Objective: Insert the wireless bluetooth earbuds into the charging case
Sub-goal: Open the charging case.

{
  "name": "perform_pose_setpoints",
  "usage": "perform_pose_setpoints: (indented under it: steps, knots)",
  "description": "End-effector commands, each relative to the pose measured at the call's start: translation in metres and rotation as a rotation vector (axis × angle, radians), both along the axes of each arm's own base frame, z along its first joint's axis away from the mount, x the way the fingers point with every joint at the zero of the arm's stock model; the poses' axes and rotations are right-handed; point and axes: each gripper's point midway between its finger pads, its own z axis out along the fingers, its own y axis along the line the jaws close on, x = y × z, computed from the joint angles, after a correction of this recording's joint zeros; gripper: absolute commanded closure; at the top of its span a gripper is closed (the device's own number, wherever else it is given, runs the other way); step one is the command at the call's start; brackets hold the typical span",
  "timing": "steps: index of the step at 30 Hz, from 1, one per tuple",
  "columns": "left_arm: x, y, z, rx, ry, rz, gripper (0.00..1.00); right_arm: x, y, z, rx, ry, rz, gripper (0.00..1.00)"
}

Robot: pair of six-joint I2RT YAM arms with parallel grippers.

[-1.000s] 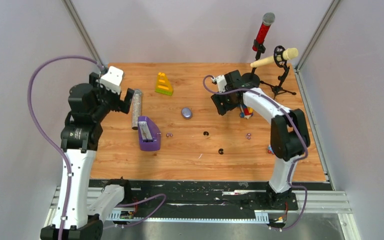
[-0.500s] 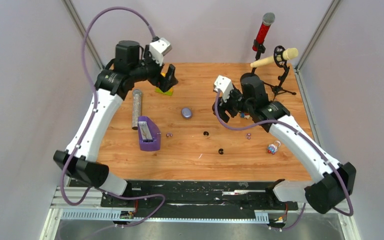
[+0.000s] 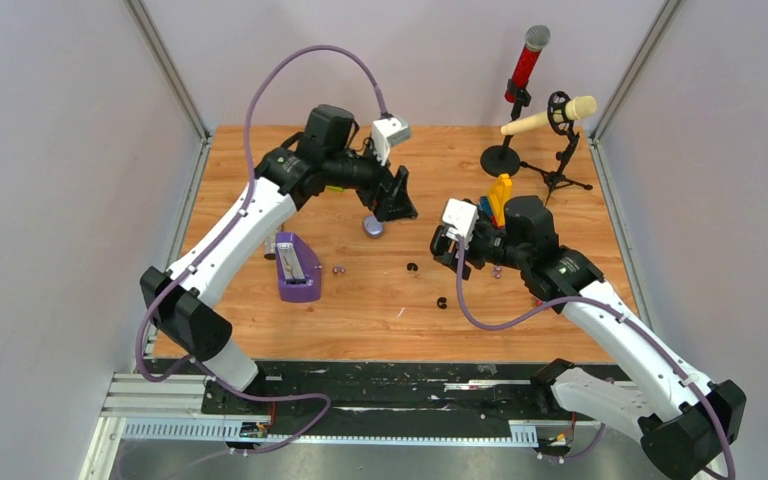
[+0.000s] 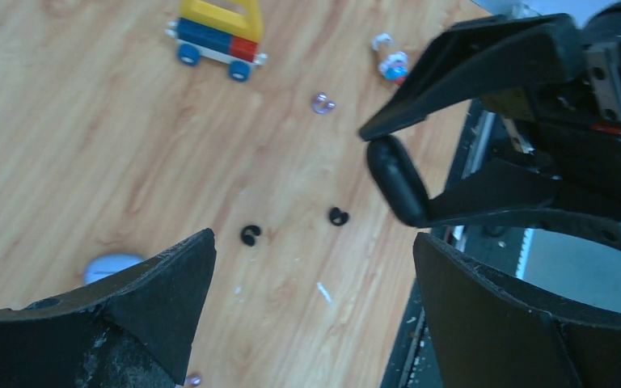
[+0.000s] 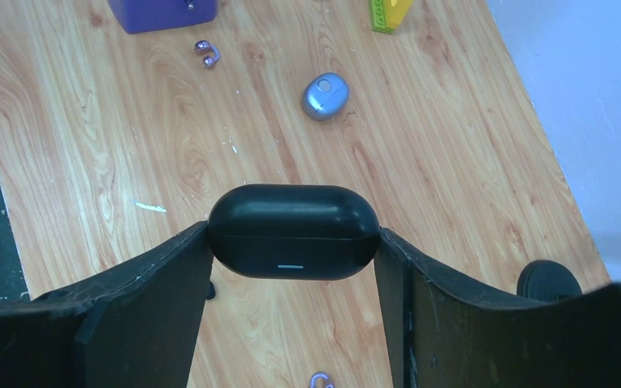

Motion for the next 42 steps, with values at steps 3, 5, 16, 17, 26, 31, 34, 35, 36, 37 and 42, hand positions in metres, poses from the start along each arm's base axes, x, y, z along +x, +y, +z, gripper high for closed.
perform_pose_setpoints:
  steps: [3, 5, 16, 17, 26, 31, 34, 35, 36, 37, 42]
  knots:
    - [-0.024, -0.036, -0.013, -0.017, 0.047, -0.098, 0.0, -0.007, 0.013, 0.02, 0.062, -0.082, 0.074, 0.42]
    - [-0.025, -0.041, -0.018, -0.015, 0.073, -0.108, 0.0, -0.009, 0.014, 0.02, 0.066, -0.081, 0.08, 0.42]
    - [-0.031, -0.058, -0.043, -0.002, 0.173, -0.151, 0.0, -0.018, 0.017, 0.024, 0.083, -0.081, 0.108, 0.42]
    - [-0.032, -0.059, -0.043, -0.005, 0.18, -0.16, 0.0, -0.018, 0.017, 0.022, 0.079, -0.08, 0.108, 0.42]
    - [-0.044, -0.06, -0.034, -0.039, 0.183, -0.214, 0.0, -0.01, 0.017, 0.013, 0.057, -0.088, 0.081, 0.43]
    - [-0.059, -0.07, -0.052, 0.008, 0.207, -0.26, 0.0, -0.01, 0.018, 0.016, 0.063, -0.096, 0.079, 0.43]
    - [-0.06, -0.073, -0.06, 0.034, 0.203, -0.273, 0.0, -0.011, 0.017, 0.018, 0.066, -0.099, 0.075, 0.43]
    - [-0.058, -0.072, -0.061, 0.041, 0.195, -0.267, 0.0, -0.011, 0.016, 0.018, 0.066, -0.1, 0.075, 0.43]
    - [-0.056, -0.072, -0.062, 0.051, 0.193, -0.259, 0.0, -0.012, 0.016, 0.019, 0.068, -0.103, 0.074, 0.43]
    - [-0.055, -0.071, -0.063, 0.056, 0.186, -0.256, 0.01, -0.013, 0.016, 0.02, 0.071, -0.106, 0.075, 0.43]
    - [-0.057, -0.068, -0.057, 0.06, 0.165, -0.257, 0.01, -0.015, 0.015, 0.023, 0.079, -0.115, 0.076, 0.43]
